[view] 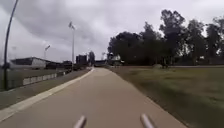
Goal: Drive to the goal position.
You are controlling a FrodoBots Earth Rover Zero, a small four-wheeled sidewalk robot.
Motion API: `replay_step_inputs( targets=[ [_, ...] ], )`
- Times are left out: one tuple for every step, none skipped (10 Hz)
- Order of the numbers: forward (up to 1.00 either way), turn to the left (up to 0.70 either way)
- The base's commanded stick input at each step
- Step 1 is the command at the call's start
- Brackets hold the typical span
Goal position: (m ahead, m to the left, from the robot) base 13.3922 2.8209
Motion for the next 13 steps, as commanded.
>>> replay_step_inputs(
  targets=[
    [0.98, 0.00],
    [0.98, 0.00],
    [0.98, 0.00],
    [0.98, 0.00],
    [0.98, 0.00],
    [0.98, 0.00],
    [0.98, 0.00],
    [0.98, 0.00],
    [0.98, 0.00],
    [0.98, 0.00],
    [0.98, 0.00],
    [0.98, 0.00],
    [0.98, 0.00]
  ],
)
